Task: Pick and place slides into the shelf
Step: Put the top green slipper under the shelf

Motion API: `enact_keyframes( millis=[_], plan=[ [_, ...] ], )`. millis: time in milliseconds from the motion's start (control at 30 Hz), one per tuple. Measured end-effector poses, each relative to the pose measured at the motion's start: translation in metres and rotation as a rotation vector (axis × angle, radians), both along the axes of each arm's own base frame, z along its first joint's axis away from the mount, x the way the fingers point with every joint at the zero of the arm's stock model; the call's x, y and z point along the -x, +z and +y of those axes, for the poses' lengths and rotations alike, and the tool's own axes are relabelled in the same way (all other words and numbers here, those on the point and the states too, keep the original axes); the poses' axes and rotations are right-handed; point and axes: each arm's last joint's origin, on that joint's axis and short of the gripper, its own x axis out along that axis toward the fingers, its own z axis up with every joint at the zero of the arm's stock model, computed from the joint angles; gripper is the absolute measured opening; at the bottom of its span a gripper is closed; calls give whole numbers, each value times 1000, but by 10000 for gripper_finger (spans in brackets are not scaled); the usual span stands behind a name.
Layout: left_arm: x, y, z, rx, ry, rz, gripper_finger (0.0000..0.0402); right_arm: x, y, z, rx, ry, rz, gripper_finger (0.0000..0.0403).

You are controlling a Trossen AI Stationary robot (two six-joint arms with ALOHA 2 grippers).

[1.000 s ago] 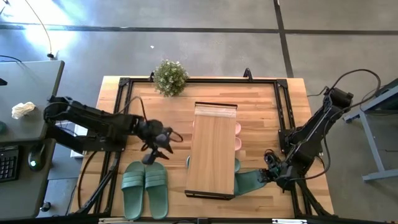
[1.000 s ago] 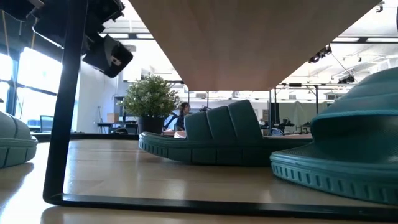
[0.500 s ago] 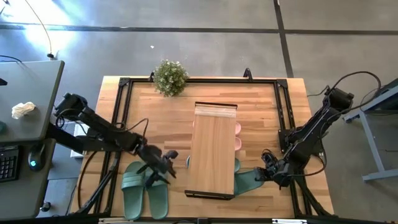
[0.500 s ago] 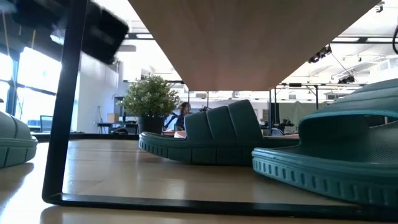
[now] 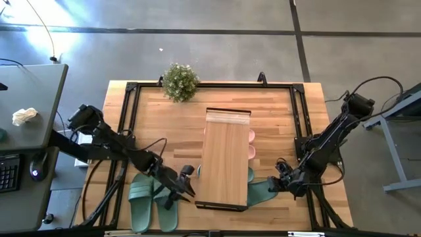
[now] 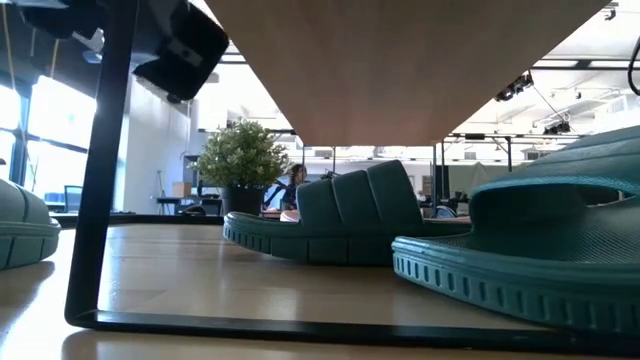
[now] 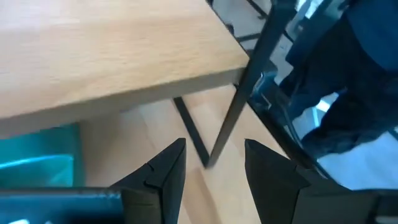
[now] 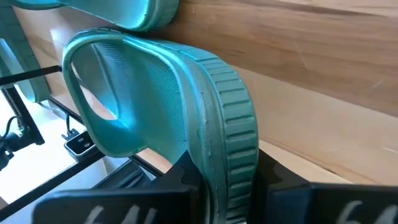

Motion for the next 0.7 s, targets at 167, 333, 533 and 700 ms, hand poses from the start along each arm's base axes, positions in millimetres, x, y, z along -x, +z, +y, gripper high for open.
enact_keyframes(
  millis=[167,333,533,700],
  plan=[
    [-1,4,-9,36,36,6,149,-2,0,-1,-2,-10,-4,36],
    [-7,15,-15,48,48,-22,149,-2,-1,-1,3,-11,2,36],
    [-19,10,-21,50,32,-2,149,-4,-3,1,0,-13,-2,36],
    [-25,8,-24,51,24,8,149,-8,-6,5,-8,-25,-24,36]
  ],
)
